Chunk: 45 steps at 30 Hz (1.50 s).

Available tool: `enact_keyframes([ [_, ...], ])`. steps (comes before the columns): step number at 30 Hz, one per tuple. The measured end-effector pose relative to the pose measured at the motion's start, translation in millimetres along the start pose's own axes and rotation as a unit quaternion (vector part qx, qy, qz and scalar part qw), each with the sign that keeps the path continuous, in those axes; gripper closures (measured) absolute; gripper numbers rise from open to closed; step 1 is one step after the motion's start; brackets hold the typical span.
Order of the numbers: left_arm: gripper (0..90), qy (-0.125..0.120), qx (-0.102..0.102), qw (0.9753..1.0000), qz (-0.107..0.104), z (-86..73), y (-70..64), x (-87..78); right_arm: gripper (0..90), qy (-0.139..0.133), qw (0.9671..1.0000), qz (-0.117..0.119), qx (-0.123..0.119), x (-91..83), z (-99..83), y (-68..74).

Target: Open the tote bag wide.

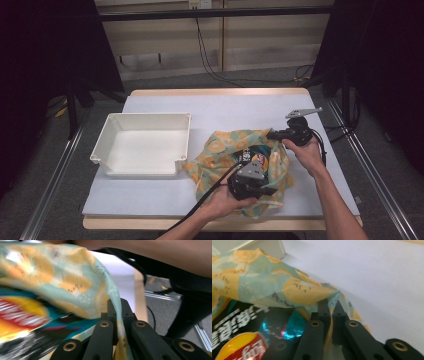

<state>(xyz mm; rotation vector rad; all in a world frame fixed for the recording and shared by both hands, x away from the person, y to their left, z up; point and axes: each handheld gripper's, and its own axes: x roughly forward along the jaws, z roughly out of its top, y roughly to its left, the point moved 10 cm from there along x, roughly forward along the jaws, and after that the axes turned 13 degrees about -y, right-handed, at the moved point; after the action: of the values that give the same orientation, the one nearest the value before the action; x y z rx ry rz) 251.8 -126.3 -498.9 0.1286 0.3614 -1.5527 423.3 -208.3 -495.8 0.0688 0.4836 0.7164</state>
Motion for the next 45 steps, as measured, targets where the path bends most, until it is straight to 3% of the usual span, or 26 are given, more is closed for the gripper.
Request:
enact_keyframes([
  [2, 90.0, 0.002, 0.007, 1.0000, 0.005, -0.3, -0.2, 4.1, 90.0, 0.003, 1.0000, 0.000, 0.000, 3.9, 0.4, -3.3],
  [5, 90.0, -0.012, -0.008, 0.9998, 0.015, 2.7, 4.2, 5.5, 90.0, 0.016, 0.9997, -0.014, -0.013, 12.1, 1.9, -5.7],
  [6, 90.0, -0.014, -0.003, 0.9998, 0.016, 3.4, 6.0, 5.7, 90.0, 0.013, 0.9997, -0.014, -0.015, 14.7, 4.1, -6.0],
  [8, 90.0, -0.028, -0.018, 0.9992, 0.020, 5.0, 7.4, 9.6, 90.0, 0.002, 0.9998, -0.014, -0.014, 19.7, 9.0, -6.7],
  [10, 89.9, -0.008, -0.011, 0.9996, 0.026, -4.8, 9.8, 16.5, 90.0, -0.004, 0.9995, -0.024, -0.020, 23.9, 11.0, -8.8],
  [12, 89.0, -0.009, -0.017, 0.9996, 0.021, -10.3, 8.4, 20.8, 90.0, 0.003, 0.9994, -0.029, -0.016, 27.4, 5.5, -9.9],
  [16, 85.7, 0.031, 0.013, 0.9989, 0.033, -29.4, 7.5, 24.8, 88.3, 0.007, 0.9994, -0.032, -0.013, 29.8, -5.3, -11.2],
  [18, 82.1, 0.042, 0.011, 0.9987, 0.029, -33.7, 7.5, 23.4, 83.5, 0.004, 0.9994, -0.035, -0.004, 27.7, -10.8, -13.4],
  [19, 82.1, 0.035, -0.001, 0.9990, 0.028, -33.6, 7.3, 24.2, 82.4, 0.002, 0.9993, -0.037, 0.000, 26.3, -11.4, -14.1],
  [21, 81.9, 0.024, -0.004, 0.9993, 0.027, -31.0, 9.0, 23.3, 77.1, 0.000, 0.9993, -0.037, 0.000, 23.1, -11.5, -14.7],
  [23, 77.0, 0.017, -0.014, 0.9995, 0.024, -28.2, 8.1, 20.8, 70.1, -0.009, 0.9993, -0.037, -0.001, 18.9, -7.7, -13.3],
  [29, 73.3, -0.023, -0.024, 0.9994, 0.012, -7.5, 8.6, 1.5, 54.6, -0.047, 0.9985, -0.028, -0.001, -2.5, 8.7, 0.2],
  [32, 66.7, -0.032, -0.033, 0.9988, 0.016, 2.3, 10.3, -10.8, 51.3, -0.063, 0.9978, -0.022, -0.005, -12.1, 14.6, 9.1],
  [41, 49.1, -0.042, -0.025, 0.9987, 0.016, 23.7, 10.2, -43.2, 42.0, -0.077, 0.9969, -0.014, -0.006, -37.9, 15.9, 28.5],
  [45, 56.8, -0.057, -0.023, 0.9977, 0.028, 35.4, 21.3, -62.9, 37.3, -0.083, 0.9965, -0.009, -0.006, -51.8, 14.3, 38.1],
])
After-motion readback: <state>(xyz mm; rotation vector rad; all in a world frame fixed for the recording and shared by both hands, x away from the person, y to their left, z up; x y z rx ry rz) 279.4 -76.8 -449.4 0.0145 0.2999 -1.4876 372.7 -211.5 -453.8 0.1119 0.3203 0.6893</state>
